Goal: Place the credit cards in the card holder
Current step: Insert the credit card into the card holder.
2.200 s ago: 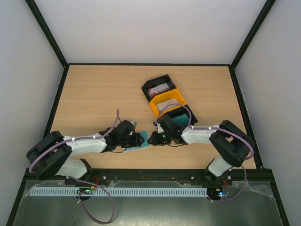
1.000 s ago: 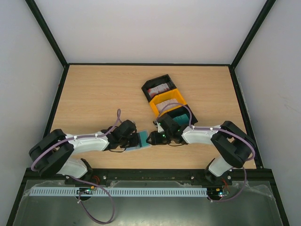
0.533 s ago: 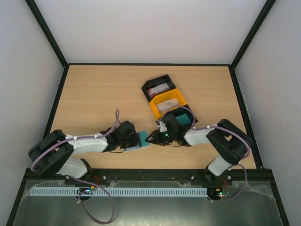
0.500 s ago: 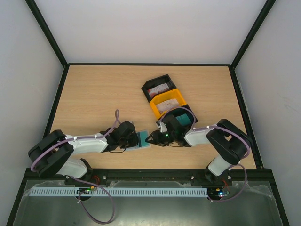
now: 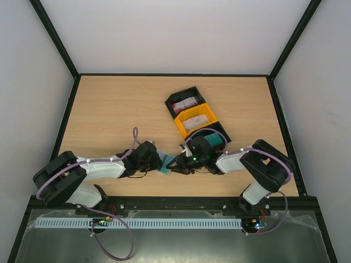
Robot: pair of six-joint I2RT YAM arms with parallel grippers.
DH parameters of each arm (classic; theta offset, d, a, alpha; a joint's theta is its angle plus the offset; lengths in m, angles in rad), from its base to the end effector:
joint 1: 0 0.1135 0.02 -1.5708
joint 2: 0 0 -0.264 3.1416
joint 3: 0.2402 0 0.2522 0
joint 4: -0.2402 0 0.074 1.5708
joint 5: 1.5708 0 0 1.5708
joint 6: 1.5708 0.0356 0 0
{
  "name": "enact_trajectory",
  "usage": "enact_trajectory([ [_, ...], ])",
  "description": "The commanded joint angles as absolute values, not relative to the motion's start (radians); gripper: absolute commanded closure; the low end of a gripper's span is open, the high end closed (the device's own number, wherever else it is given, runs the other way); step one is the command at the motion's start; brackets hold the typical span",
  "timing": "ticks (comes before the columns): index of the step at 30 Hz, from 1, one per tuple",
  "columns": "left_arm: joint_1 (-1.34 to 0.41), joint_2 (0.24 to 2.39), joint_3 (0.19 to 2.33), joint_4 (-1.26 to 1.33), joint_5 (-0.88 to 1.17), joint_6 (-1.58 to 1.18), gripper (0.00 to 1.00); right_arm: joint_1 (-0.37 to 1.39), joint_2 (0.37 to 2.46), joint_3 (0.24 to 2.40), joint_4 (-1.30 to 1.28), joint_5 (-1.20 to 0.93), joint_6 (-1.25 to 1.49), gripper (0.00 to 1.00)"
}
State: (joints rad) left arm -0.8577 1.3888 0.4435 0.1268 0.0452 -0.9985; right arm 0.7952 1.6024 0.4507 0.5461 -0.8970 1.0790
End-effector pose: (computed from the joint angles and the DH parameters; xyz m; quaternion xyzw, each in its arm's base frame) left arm 0.1552 -0.1819 0.1297 -0.0571 0.9281 -0.3066 0.2033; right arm 0.1635 0.2065 0.1233 0.0863 -0.8186 -0.5644 0.0619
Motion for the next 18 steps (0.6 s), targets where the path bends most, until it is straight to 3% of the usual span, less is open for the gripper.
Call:
enact_trajectory([
  [1, -0.864, 1.403, 0.403, 0.034, 0.068, -0.997, 0.91, 0.807, 1.578, 0.474, 0.586, -0.857, 1.052, 0.62],
  [7, -0.864, 1.280, 0.477, -0.048, 0.035, -0.946, 0.77, 0.807, 1.561, 0.545, 0.233, -0.607, 0.855, 0.62],
  [10, -0.855, 1.222, 0.528, -0.122, -0.033, -0.925, 0.55, 0.807, 1.551, 0.566, 0.156, -0.545, 0.819, 0.62],
  [13, -0.832, 1.192, 0.539, -0.194, -0.113, -0.931, 0.41, 0.808, 1.542, 0.583, 0.110, -0.506, 0.800, 0.62],
  [18, -0.777, 1.200, 0.490, -0.261, -0.149, -0.959, 0.39, 0.807, 1.562, 0.606, 0.090, -0.520, 0.776, 0.61],
])
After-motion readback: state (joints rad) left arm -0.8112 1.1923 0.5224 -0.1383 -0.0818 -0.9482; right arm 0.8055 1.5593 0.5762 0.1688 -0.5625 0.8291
